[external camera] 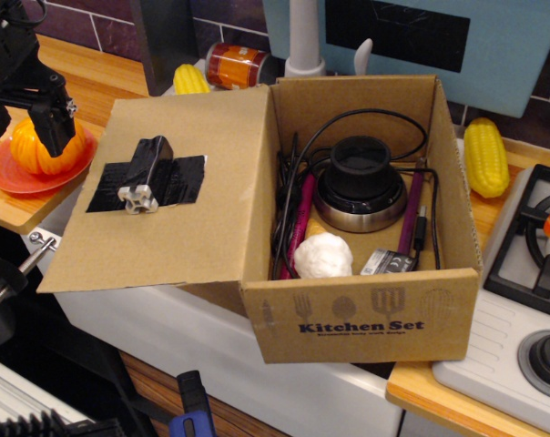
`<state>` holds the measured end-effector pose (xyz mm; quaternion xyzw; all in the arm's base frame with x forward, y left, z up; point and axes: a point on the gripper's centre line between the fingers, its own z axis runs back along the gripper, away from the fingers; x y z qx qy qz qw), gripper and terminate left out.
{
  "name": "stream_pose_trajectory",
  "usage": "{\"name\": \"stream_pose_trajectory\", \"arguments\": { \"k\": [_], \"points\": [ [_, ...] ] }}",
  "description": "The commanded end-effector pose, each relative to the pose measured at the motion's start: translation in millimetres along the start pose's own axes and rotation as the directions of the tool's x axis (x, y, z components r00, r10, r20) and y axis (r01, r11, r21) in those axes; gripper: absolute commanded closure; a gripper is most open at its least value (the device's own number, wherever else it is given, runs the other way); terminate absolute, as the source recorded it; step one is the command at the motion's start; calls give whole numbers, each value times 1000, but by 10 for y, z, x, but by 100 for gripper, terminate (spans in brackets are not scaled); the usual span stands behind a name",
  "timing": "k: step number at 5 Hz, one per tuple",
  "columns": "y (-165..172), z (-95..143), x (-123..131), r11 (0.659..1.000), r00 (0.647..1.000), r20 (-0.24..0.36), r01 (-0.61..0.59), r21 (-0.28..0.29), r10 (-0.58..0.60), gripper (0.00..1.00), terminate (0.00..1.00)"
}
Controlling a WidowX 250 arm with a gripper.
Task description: Close brown1fbox flap
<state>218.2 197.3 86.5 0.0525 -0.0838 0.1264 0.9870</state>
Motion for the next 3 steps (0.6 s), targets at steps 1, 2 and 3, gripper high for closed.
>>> {"name": "stream_pose_trajectory", "arguments": {
  "k": [1, 2, 3],
  "points": [
    [0, 0, 0, 1000, 1000, 0, 0, 0, 0, 0, 0],
    [-9, -135, 25, 997, 997, -1, -82, 4, 82, 0, 0],
    [-1, -196, 28, 992, 992, -26, -127, -5, 127, 0, 0]
  ]
}}
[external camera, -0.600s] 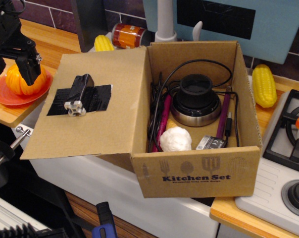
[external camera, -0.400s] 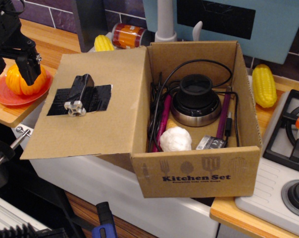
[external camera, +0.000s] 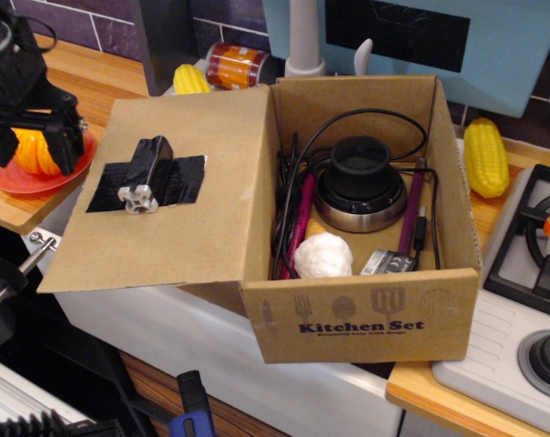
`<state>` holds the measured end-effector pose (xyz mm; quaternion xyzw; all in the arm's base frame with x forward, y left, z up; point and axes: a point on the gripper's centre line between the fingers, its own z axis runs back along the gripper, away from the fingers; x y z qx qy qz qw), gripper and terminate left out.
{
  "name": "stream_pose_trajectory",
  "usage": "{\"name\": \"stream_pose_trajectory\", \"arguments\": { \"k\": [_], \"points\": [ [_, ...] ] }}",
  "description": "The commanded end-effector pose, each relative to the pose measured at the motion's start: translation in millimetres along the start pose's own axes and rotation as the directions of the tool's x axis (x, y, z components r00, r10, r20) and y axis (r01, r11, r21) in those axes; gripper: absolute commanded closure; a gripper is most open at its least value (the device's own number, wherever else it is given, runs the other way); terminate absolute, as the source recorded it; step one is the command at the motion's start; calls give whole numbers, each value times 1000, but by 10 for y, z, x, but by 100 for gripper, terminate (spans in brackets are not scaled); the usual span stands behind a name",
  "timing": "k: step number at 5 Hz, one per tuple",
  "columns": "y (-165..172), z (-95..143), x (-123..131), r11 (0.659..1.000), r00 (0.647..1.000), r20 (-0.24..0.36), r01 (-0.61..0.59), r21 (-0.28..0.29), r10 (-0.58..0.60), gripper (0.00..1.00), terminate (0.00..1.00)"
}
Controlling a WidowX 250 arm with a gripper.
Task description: Close brown1fbox flap
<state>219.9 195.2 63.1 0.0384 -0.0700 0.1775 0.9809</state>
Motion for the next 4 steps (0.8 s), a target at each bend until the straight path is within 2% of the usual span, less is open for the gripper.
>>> {"name": "stream_pose_trajectory", "arguments": {
  "k": [1, 2, 3, 4],
  "points": [
    [11, -81, 71, 999, 999, 1, -41, -13, 41, 0, 0],
    [-51, -120, 62, 997, 999, -2, -49, -62, 49, 0, 0],
    [-182, -37, 42, 983, 999, 29, -27, -180, 33, 0, 0],
    [-368, 92, 18, 974, 996, 80, -17, -227, 36, 0, 0]
  ]
}}
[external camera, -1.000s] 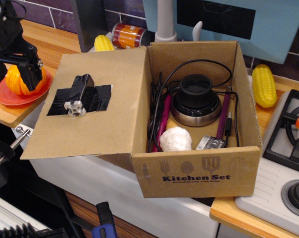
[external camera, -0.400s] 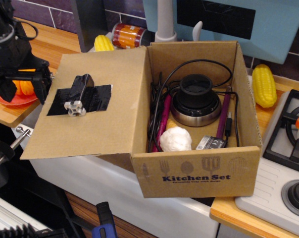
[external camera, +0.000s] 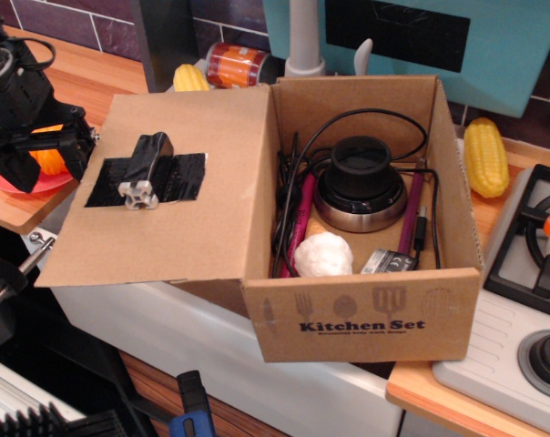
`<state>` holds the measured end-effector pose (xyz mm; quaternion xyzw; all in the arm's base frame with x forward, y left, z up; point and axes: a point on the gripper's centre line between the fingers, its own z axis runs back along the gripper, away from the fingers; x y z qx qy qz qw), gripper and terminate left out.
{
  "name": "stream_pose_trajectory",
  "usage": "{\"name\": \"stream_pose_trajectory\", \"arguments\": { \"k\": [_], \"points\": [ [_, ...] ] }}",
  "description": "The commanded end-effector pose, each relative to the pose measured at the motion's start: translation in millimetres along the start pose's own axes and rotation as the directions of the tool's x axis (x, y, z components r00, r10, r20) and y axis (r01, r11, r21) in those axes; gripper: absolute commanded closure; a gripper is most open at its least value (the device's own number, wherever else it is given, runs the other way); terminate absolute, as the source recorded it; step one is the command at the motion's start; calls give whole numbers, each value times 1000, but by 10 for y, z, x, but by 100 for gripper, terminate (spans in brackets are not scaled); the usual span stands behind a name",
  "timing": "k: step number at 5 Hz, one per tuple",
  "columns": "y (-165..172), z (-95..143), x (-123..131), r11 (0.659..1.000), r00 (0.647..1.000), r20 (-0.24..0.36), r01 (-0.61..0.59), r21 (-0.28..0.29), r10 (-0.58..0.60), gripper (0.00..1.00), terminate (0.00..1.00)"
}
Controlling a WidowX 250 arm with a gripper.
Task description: Close brown1fbox flap
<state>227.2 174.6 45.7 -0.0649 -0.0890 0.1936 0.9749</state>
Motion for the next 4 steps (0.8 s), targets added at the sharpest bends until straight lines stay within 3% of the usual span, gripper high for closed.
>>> {"name": "stream_pose_trajectory", "arguments": {
  "k": [1, 2, 4],
  "points": [
    [-423, 288, 40, 997, 988, 146, 52, -64, -43, 0, 0],
    [-637, 455, 98, 997, 985, 167, 60, -54, -50, 0, 0],
    [-1004, 699, 134, 997, 979, 192, 68, 26, -71, 0, 0]
  ]
}}
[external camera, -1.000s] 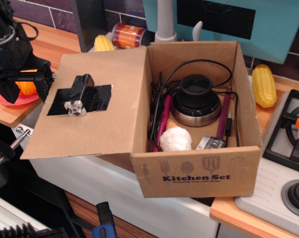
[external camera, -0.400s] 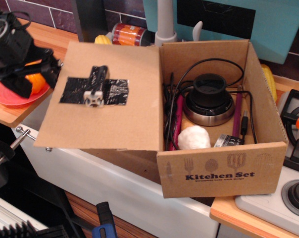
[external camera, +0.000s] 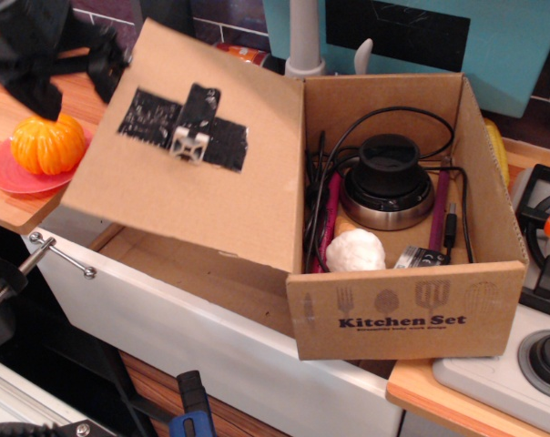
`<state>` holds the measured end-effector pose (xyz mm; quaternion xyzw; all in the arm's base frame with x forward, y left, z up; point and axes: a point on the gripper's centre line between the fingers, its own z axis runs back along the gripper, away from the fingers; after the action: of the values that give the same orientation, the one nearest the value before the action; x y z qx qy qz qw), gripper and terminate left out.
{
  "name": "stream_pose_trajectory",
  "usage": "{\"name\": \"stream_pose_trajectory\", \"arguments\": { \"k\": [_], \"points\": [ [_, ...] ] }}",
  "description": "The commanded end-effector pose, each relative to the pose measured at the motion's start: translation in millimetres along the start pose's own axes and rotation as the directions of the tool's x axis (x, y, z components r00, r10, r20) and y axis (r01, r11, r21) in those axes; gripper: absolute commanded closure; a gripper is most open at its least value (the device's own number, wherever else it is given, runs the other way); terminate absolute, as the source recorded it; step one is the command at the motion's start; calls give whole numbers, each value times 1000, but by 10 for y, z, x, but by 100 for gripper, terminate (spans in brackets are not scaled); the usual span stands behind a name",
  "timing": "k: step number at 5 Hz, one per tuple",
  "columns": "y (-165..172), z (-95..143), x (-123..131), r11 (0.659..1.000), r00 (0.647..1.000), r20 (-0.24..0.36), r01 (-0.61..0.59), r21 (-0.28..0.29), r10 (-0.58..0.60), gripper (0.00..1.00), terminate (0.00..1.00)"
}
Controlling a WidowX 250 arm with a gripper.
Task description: Close brown1fbox flap
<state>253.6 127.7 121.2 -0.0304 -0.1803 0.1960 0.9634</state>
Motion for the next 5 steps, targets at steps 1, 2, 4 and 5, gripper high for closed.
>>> {"name": "stream_pose_trajectory", "arguments": {
  "k": [1, 2, 4, 5],
  "points": [
    [-573, 154, 9, 994, 994, -18, 106, 23, -106, 0, 0],
    [-838, 189, 77, 989, 991, -23, 131, 63, -129, 0, 0],
    [-1450, 40, 96, 969, 980, -22, 199, 150, -198, 0, 0],
    [-1715, -64, 110, 962, 978, -20, 208, 178, -208, 0, 0]
  ]
}}
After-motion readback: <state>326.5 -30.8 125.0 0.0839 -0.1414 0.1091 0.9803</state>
